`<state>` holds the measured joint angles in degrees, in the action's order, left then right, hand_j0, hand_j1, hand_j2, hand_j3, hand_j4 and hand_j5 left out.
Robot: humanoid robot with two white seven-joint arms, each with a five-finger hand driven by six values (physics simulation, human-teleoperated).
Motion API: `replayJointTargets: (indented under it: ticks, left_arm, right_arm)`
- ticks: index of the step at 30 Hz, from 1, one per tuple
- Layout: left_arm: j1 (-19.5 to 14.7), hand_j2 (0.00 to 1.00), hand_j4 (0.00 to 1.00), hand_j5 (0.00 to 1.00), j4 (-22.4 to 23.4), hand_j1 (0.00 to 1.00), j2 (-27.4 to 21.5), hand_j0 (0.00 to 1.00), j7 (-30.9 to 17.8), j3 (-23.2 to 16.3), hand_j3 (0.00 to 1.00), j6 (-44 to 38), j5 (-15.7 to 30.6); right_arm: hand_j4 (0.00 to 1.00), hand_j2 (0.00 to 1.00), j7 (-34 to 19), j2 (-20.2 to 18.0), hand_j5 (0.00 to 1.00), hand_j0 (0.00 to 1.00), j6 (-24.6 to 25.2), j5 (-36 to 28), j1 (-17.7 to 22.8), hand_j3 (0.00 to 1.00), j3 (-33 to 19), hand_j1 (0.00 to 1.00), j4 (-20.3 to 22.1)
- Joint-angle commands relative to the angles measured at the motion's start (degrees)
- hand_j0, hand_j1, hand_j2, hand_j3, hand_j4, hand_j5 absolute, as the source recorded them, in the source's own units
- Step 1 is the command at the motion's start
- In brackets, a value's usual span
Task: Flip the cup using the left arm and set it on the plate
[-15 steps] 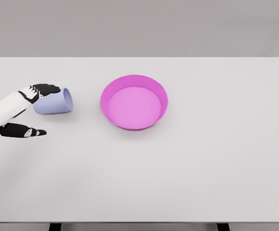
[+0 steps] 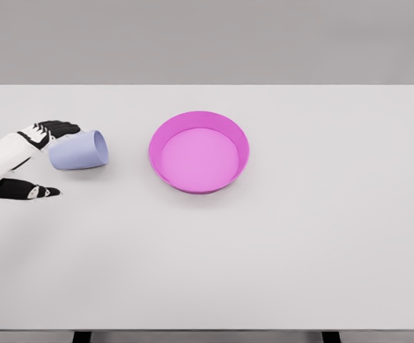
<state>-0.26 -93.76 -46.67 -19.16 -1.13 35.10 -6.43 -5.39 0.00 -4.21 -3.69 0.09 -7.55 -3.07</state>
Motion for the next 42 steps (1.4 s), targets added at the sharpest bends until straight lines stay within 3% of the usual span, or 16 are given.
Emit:
replayJointTargets:
  ticks: [1,8,11,12,17,19,20,22,23,26,30,37,42]
  left_arm:
    - [0.0,1.0,1.0,1.0,4.6,1.0,0.5,1.0,0.0,3.1,1.0,-0.1,-0.6]
    - [-0.1,1.0,1.0,1.0,4.1,1.0,3.2,1.0,0.0,3.4,1.0,-0.1,-3.3]
    - [1.9,1.0,1.0,1.0,4.6,1.0,7.6,1.0,0.1,5.0,1.0,-0.1,-1.6]
    - [3.5,1.0,1.0,1.0,4.9,1.0,7.6,1.0,0.0,5.2,1.0,-0.1,-1.5]
    - [4.0,1.0,1.0,1.0,5.0,1.0,7.9,1.0,-0.4,6.7,1.0,-0.1,-1.5]
    - [4.0,1.0,1.0,1.0,4.9,1.0,6.9,1.0,-0.1,6.3,1.0,-0.1,-2.3]
    - [4.0,1.0,1.0,1.0,4.9,1.0,3.8,1.0,-0.1,5.4,1.0,-0.1,-2.4]
    - [2.9,1.0,1.0,1.0,4.9,1.0,-3.8,1.0,0.0,-2.9,1.0,-0.1,-1.6]
    - [1.8,1.0,1.0,1.0,4.9,1.0,-5.2,1.0,0.0,-4.2,1.0,-0.1,-1.5]
    - [-1.5,1.0,1.0,1.0,4.6,1.0,-6.3,1.0,-0.5,-4.7,1.0,-0.1,-3.1]
    - [-2.5,1.0,1.0,1.0,4.8,1.0,-6.2,1.0,-2.5,-4.8,1.0,-0.1,-3.0]
    - [-6.3,1.0,1.0,1.0,4.9,1.0,0.5,1.0,-5.1,-4.4,1.0,-0.1,-2.0]
    - [-6.3,1.0,1.0,1.0,4.9,1.0,1.0,1.0,-5.6,-6.6,1.0,-0.1,4.6]
  right_arm:
    - [1.0,1.0,0.0,0.0,1.0,1.0,0.0,0.0,0.0,1.0,0.0,1.0,0.0]
    - [1.0,1.0,-0.1,0.0,1.0,1.0,0.1,0.0,0.0,1.0,0.0,1.0,0.0]
    - [1.0,1.0,0.0,0.0,1.0,1.0,0.0,0.0,0.0,1.0,0.0,1.0,0.0]
    - [1.0,1.0,0.0,0.0,1.0,1.0,0.0,0.0,0.0,1.0,0.0,1.0,0.0]
    - [1.0,1.0,0.0,0.0,1.0,1.0,0.0,0.0,0.0,1.0,0.0,1.0,0.0]
    - [1.0,1.0,0.0,0.0,1.0,1.0,0.0,0.0,0.0,1.0,0.0,1.0,0.0]
    - [1.0,1.0,-0.1,0.0,1.0,1.0,0.0,0.0,0.0,1.0,0.0,1.0,0.0]
    - [1.0,1.0,-0.1,0.0,1.0,1.0,0.1,0.0,0.0,1.0,0.0,1.0,0.0]
    - [1.0,1.0,-0.1,0.0,1.0,1.0,0.0,0.0,0.0,1.0,0.0,1.0,0.0]
    - [1.0,1.0,0.0,0.0,1.0,1.0,0.0,0.0,0.0,1.0,0.0,1.0,0.0]
    - [1.0,1.0,-0.1,0.0,1.0,1.0,0.0,0.0,0.0,1.0,0.0,1.0,0.0]
    - [1.0,1.0,-0.1,0.0,1.0,1.0,0.0,0.0,0.0,1.0,0.0,1.0,0.0]
    - [1.0,1.0,-0.1,0.0,1.0,1.0,0.0,0.0,0.0,1.0,0.0,1.0,0.0]
